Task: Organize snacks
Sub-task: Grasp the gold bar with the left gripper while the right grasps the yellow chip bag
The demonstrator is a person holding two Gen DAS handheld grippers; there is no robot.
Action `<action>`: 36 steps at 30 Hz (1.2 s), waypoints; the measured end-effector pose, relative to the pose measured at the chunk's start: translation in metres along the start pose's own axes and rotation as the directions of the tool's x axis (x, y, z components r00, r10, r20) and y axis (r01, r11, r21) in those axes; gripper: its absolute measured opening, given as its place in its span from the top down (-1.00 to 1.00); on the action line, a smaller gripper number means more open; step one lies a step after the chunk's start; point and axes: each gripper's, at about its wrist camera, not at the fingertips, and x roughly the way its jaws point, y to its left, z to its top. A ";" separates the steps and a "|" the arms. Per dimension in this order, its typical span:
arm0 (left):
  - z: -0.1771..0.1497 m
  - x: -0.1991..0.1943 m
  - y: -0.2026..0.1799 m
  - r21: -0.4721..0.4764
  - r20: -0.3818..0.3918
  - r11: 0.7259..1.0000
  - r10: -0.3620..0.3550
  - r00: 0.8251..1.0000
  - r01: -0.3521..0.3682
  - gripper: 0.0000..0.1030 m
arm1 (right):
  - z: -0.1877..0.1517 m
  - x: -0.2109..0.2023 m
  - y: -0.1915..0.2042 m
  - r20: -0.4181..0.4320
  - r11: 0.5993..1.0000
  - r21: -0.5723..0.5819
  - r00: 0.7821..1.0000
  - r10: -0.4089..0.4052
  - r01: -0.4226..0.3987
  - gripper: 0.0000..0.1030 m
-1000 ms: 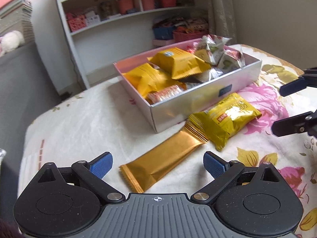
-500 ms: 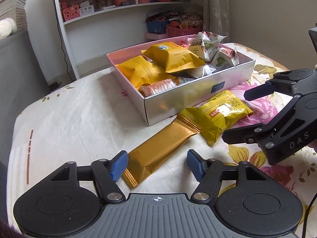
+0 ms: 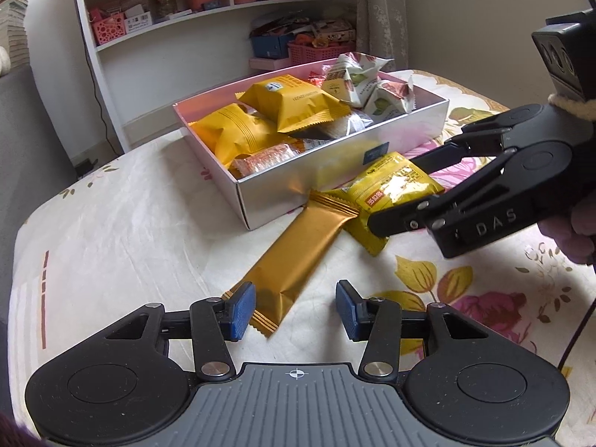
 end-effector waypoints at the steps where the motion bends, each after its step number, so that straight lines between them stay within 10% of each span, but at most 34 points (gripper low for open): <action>1: -0.001 -0.001 0.000 0.003 0.000 1.000 -0.004 1.000 0.004 0.12 | -0.001 -0.002 -0.003 -0.003 1.000 -0.001 1.000 0.000 0.000 -0.32; 16: 0.001 0.003 0.003 0.018 0.029 1.000 0.016 0.999 -0.017 -0.53 | -0.008 -0.013 -0.021 -0.019 1.000 -0.007 1.000 -0.020 0.020 -0.61; 27: 0.013 0.019 0.003 -0.021 0.013 1.000 0.010 1.000 -0.009 -0.53 | -0.005 -0.004 -0.018 -0.020 0.999 0.003 0.999 -0.045 0.045 -0.62; 30: 0.016 0.021 0.002 -0.054 -0.007 0.998 0.011 1.000 -0.011 -0.49 | -0.005 -0.002 -0.018 -0.013 0.999 0.002 0.999 -0.050 0.050 -0.61; 36: 0.021 0.017 -0.013 -0.071 -0.024 0.996 0.044 0.999 -0.045 0.27 | -0.005 -0.004 -0.018 -0.001 0.999 -0.009 0.999 -0.034 0.034 -0.35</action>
